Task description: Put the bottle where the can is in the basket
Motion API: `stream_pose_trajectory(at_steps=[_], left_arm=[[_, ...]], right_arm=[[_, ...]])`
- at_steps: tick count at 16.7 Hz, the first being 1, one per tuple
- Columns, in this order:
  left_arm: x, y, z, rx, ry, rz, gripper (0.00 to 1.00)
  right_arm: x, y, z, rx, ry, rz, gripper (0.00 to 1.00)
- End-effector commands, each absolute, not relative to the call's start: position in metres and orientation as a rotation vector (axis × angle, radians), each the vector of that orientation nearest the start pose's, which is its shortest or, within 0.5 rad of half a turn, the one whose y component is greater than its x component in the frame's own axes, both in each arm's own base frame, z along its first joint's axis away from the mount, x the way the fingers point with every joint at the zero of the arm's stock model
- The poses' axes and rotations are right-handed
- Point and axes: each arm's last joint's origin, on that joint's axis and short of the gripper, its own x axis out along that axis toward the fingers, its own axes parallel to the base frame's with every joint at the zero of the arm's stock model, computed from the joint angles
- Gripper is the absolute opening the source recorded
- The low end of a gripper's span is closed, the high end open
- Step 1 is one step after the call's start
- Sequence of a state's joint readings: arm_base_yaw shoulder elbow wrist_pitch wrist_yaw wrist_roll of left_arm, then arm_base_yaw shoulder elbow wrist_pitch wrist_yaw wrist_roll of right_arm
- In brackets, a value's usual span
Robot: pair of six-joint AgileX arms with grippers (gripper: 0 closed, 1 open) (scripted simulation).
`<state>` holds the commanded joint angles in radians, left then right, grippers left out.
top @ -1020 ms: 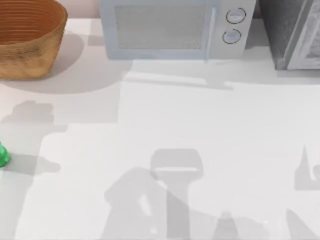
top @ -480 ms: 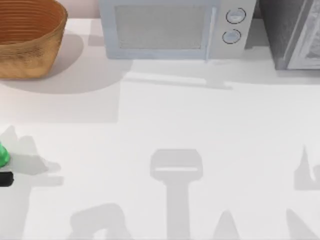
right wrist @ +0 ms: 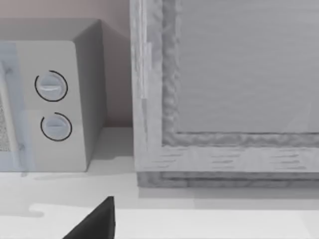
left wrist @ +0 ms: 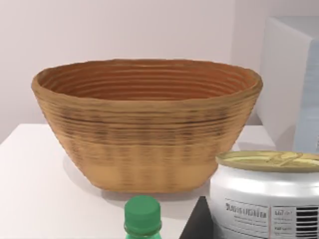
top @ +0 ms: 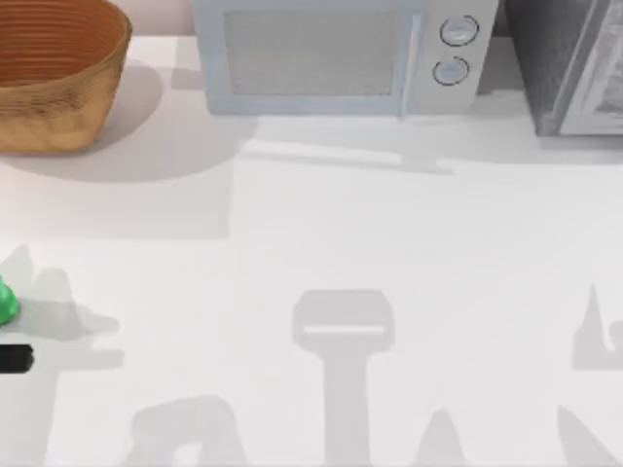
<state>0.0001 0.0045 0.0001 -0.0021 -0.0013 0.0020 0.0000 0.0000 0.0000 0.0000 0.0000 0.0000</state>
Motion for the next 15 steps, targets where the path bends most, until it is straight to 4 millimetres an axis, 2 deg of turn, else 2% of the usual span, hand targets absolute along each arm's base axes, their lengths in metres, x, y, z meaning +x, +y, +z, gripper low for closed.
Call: stream_pose_trajectory(at_steps=[4,8,11,15], left_arm=[[0.109,-0.002,0.163,0.002,0.018,-0.013,0.00],[0.122,-0.007,0.185,0.004,0.026,-0.103,0.00],[0.146,-0.015,0.211,0.009,0.010,-0.228,0.00],[0.201,-0.035,0.238,0.019,-0.021,-0.443,0.00]], right_arm=[[0.106,-0.001,0.160,0.000,0.000,0.000,1.00],[0.106,-0.001,0.160,0.000,0.000,0.000,1.00],[0.106,-0.001,0.160,0.000,0.000,0.000,1.00],[0.106,-0.001,0.160,0.000,0.000,0.000,1.00]])
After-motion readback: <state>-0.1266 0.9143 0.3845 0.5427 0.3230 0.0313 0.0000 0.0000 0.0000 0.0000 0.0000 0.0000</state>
